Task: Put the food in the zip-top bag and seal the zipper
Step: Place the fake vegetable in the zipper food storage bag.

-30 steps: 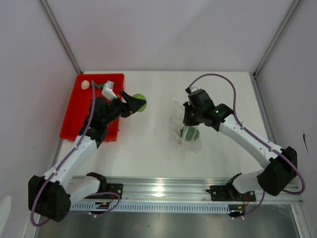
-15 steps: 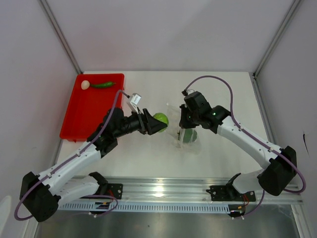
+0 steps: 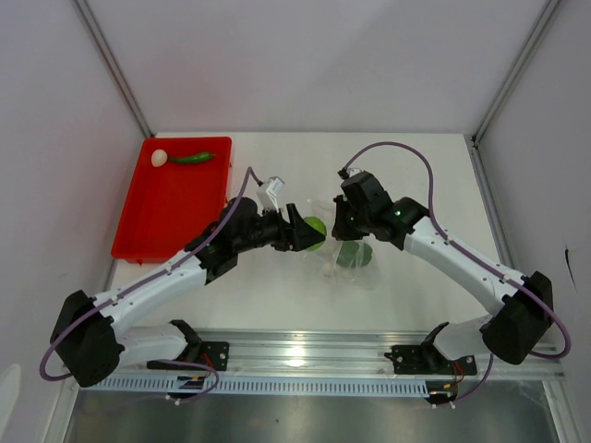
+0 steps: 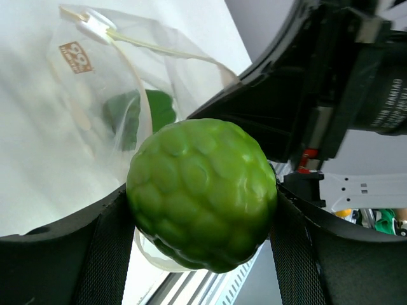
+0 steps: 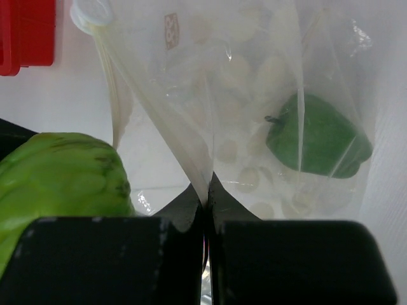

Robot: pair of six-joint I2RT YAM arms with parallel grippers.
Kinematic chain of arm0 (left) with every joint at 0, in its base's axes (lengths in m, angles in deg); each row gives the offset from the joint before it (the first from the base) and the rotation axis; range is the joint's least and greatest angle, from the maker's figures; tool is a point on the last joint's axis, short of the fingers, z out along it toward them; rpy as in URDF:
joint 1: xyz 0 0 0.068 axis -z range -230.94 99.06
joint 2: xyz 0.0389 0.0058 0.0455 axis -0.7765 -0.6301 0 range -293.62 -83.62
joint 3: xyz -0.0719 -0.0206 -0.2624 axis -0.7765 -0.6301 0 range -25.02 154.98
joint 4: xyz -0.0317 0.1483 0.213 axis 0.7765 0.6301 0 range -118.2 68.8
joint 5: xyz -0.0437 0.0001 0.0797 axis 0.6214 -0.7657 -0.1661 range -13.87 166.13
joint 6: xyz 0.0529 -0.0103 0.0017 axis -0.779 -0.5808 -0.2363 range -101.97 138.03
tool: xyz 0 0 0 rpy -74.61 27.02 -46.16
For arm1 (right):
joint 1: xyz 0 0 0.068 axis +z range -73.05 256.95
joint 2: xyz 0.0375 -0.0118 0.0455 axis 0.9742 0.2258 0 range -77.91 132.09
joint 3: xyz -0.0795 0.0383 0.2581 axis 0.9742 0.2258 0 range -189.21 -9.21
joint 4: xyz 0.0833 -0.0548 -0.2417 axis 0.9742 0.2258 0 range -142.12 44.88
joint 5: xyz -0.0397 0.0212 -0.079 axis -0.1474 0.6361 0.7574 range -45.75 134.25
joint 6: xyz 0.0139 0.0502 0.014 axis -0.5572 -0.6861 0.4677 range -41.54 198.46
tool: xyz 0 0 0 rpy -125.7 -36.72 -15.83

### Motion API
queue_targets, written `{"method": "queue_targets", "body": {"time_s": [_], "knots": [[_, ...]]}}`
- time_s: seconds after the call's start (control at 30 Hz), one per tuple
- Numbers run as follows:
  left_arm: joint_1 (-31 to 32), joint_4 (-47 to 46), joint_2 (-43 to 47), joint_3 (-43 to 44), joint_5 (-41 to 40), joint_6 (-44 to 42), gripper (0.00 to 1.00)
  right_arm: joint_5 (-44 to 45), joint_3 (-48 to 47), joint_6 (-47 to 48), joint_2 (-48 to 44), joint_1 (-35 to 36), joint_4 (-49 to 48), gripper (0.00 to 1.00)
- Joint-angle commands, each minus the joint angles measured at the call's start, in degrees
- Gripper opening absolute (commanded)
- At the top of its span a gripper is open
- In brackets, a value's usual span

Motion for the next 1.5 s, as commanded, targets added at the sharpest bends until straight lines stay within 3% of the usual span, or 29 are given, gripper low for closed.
{"method": "queue_targets", "body": {"time_s": [0.0, 0.37, 0.47, 0.57, 0.7, 0.73, 0.97, 1.2, 1.37, 1.47], "knots": [[0.5, 0.9, -1.2, 2.8, -2.4, 0.8, 0.03, 0.0, -1.9, -1.0, -2.0, 0.3, -0.4, 0.00], [2.3, 17.4, -6.7, 12.4, -11.6, -2.9, 0.12, -0.2, -3.8, -1.1, -3.1, 0.5, 0.7, 0.00], [2.6, 17.3, -7.8, 12.9, -11.1, -3.7, 0.21, -0.4, -4.3, -1.1, -3.0, 0.5, 0.8, 0.00], [2.9, 16.2, -8.1, 12.4, -9.5, -4.1, 0.34, -0.2, -4.8, -0.8, -2.8, 0.5, 1.1, 0.00], [3.7, 17.2, -7.5, 12.4, -11.1, -5.5, 0.61, 0.1, -4.9, -0.7, -2.9, 0.5, 1.4, 0.00], [3.6, 17.2, -7.1, 12.3, -11.4, -5.8, 0.99, 0.3, -4.9, -0.8, -3.1, 0.5, 1.4, 0.00], [4.1, 11.9, 2.2, 6.6, -14.6, -8.6, 1.00, 1.3, -4.6, -0.4, -3.6, 0.4, 2.1, 0.00], [4.1, 12.5, 8.6, 5.7, -19.7, -11.0, 0.99, 1.4, -3.8, -0.5, -4.1, 0.4, 2.0, 0.00], [4.0, 18.3, 8.6, 7.5, -24.9, -9.1, 1.00, 1.6, -3.3, -0.6, -4.8, 0.4, 2.4, 0.00], [3.4, 22.3, 8.7, 7.9, -33.4, -7.4, 0.99, 2.6, -3.3, -0.2, -5.6, 0.4, 3.3, 0.00]]}}
